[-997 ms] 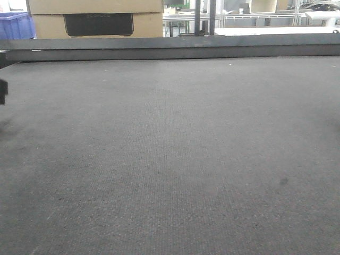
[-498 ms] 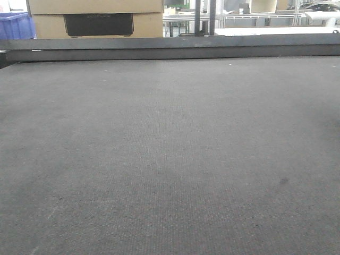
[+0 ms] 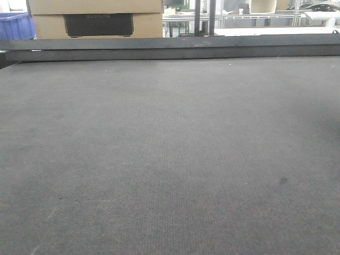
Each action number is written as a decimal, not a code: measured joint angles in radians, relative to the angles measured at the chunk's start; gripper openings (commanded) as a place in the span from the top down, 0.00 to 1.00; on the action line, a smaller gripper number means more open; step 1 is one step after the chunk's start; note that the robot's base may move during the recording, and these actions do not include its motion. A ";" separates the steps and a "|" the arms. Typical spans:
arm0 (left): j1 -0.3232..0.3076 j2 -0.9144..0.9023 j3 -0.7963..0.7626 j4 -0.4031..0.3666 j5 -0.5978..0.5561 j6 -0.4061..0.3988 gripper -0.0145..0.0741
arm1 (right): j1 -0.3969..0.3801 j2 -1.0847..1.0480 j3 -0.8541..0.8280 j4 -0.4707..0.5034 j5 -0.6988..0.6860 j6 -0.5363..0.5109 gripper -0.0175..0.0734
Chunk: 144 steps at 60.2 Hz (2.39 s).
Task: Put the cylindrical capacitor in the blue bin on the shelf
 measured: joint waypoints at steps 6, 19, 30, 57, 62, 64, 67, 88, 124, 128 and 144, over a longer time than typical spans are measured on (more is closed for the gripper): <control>0.000 -0.076 0.000 0.000 0.029 0.001 0.96 | 0.030 -0.023 -0.002 0.007 0.046 0.000 0.95; 0.000 -0.180 0.004 0.000 0.077 0.001 0.96 | 0.051 -0.119 -0.002 0.009 0.104 0.000 0.95; 0.000 -0.216 0.036 0.000 0.101 0.001 0.96 | 0.051 -0.205 -0.006 0.009 0.105 0.000 0.95; 0.000 -0.221 0.052 -0.002 0.105 0.001 0.96 | 0.051 -0.226 -0.006 0.009 0.128 0.000 0.95; 0.000 -0.221 0.052 -0.002 0.105 0.001 0.96 | 0.051 -0.226 -0.006 0.009 0.133 0.000 0.95; 0.000 -0.221 0.052 -0.002 0.105 0.001 0.96 | 0.051 -0.226 -0.006 0.009 0.135 0.000 0.95; 0.000 -0.221 0.052 -0.002 0.105 0.001 0.96 | 0.051 -0.226 -0.006 0.009 0.135 0.000 0.95; 0.000 -0.221 0.052 -0.002 0.105 0.001 0.96 | 0.051 -0.226 -0.006 0.009 0.135 0.000 0.95; 0.000 -0.221 0.052 -0.002 0.105 0.001 0.96 | 0.051 -0.226 -0.006 0.013 0.135 0.000 0.95; 0.000 -0.221 0.052 -0.002 0.105 0.001 0.96 | 0.051 -0.226 -0.006 0.013 0.135 0.000 0.95; 0.000 -0.226 0.052 -0.002 0.107 0.001 0.96 | 0.051 -0.226 -0.006 0.013 0.135 0.000 0.95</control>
